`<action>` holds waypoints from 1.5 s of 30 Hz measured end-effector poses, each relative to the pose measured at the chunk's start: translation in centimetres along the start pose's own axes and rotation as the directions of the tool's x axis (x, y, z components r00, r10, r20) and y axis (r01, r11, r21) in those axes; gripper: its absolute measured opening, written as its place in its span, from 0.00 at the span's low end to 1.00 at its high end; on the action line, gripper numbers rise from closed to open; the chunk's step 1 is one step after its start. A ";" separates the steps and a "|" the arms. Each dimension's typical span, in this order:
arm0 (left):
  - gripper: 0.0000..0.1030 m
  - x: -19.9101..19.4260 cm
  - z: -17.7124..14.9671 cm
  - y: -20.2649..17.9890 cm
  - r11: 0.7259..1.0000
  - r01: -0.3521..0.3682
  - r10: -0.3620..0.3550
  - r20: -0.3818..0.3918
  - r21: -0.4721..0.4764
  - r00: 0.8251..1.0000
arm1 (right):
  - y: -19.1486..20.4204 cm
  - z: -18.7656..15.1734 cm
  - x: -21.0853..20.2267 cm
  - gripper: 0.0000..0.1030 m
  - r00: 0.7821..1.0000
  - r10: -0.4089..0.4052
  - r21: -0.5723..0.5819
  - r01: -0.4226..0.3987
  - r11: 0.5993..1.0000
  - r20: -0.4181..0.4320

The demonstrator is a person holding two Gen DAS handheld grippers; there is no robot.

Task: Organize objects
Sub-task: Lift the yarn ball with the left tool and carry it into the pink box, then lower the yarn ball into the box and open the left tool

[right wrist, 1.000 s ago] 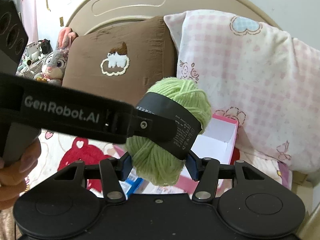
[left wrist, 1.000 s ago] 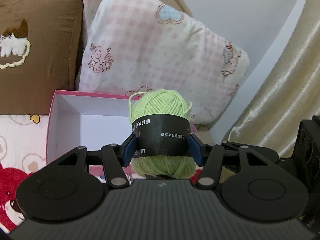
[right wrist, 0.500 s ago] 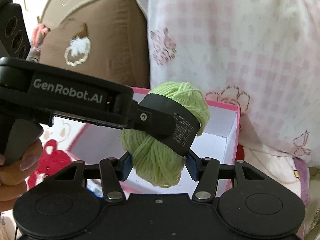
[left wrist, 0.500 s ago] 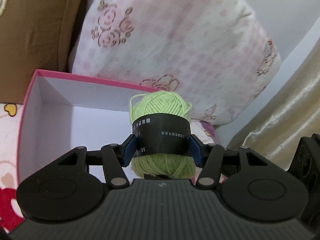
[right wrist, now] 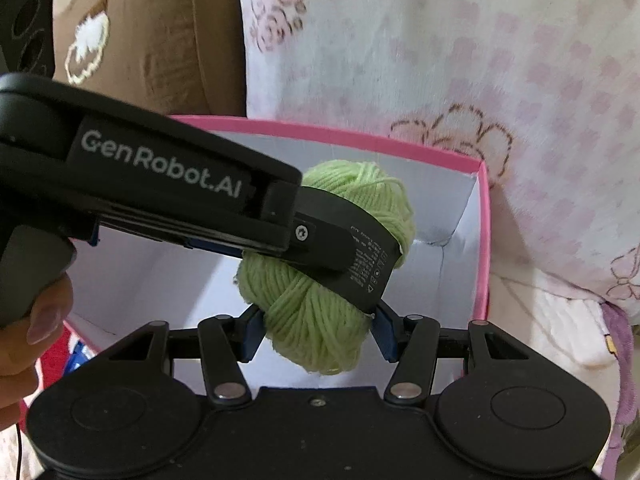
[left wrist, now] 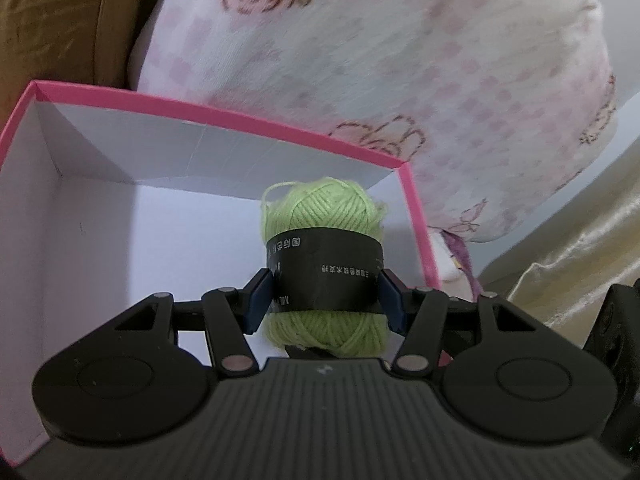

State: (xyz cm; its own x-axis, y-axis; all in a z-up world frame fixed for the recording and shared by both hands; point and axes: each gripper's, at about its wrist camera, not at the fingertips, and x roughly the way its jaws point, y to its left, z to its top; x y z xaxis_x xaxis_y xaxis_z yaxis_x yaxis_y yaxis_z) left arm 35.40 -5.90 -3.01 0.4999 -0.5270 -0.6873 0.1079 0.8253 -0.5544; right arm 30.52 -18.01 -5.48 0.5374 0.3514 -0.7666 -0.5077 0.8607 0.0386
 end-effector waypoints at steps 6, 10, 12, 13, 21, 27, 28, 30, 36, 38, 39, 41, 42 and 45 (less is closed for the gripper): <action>0.54 0.6 0.3 1.6 0.998 0.015 -0.016 -0.023 -0.055 1.000 | 1.6 0.6 1.3 0.58 0.996 -0.070 -0.056 0.067 0.996 -0.056; 0.54 0.9 0.5 2.8 0.995 0.020 -0.022 -0.020 -0.099 1.000 | 1.9 1.0 2.1 0.58 0.996 -0.063 -0.091 0.057 0.994 -0.064; 0.53 1.3 0.7 3.3 0.993 0.009 -0.012 -0.028 -0.120 1.000 | 2.0 1.2 2.7 0.58 0.995 -0.059 -0.097 0.051 0.994 -0.082; 0.53 1.6 0.7 3.5 0.992 0.001 -0.005 -0.035 -0.130 0.999 | 1.9 1.3 3.0 0.58 0.994 -0.054 -0.093 0.045 0.995 -0.094; 0.51 2.8 1.3 4.8 0.980 -0.004 -0.013 -0.084 -0.200 0.996 | 1.6 1.4 3.1 0.62 0.989 -0.002 -0.171 -0.024 0.985 -0.147; 0.48 3.4 1.0 4.0 0.986 0.015 -0.031 -0.097 -0.165 0.995 | 1.9 1.0 1.7 0.57 0.992 -0.088 -0.203 0.068 0.977 -0.092; 0.47 3.6 1.0 3.7 0.988 0.011 -0.027 -0.096 -0.157 0.995 | 2.1 0.7 1.6 0.54 0.991 -0.108 -0.198 0.090 0.976 -0.080; 0.47 4.0 1.2 2.9 0.991 0.004 -0.016 -0.095 -0.134 0.995 | 2.4 0.1 1.4 0.50 0.988 -0.143 -0.205 0.129 0.970 -0.055; 0.46 5.0 1.7 0.9 0.997 -0.004 -0.001 -0.077 -0.071 0.997 | 2.3 -0.2 1.1 0.43 0.971 -0.238 -0.203 0.232 0.951 -0.006; 0.48 4.9 1.8 0.8 0.997 -0.015 0.009 -0.075 -0.075 0.997 | 2.5 0.0 1.4 0.43 0.964 -0.264 -0.218 0.256 0.942 -0.007; 0.48 4.9 1.9 0.8 0.997 -0.023 0.018 -0.071 -0.071 0.997 | 2.5 0.2 1.5 0.43 0.965 -0.263 -0.219 0.255 0.942 -0.008; 0.46 4.6 1.8 1.0 0.997 -0.013 0.008 -0.066 -0.073 0.998 | 2.4 0.6 1.7 0.43 0.966 -0.257 -0.212 0.247 0.946 -0.019; 0.46 4.5 1.8 1.3 0.997 -0.010 0.005 -0.063 -0.077 0.998 | 2.4 0.7 1.9 0.43 0.966 -0.256 -0.208 0.245 0.947 -0.025; 0.42 3.8 1.5 1.5 0.998 -0.007 0.003 -0.049 -0.069 0.999 | 2.1 1.0 1.9 0.44 0.970 -0.238 -0.196 0.227 0.954 -0.039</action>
State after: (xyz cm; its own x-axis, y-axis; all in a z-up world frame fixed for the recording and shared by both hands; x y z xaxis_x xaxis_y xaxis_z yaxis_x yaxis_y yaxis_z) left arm 38.76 -6.35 -5.76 0.4577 -0.5337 -0.7111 0.0451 0.8127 -0.5809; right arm 31.16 -15.13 -6.25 0.6166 0.1217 -0.7778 -0.4945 0.8286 -0.2624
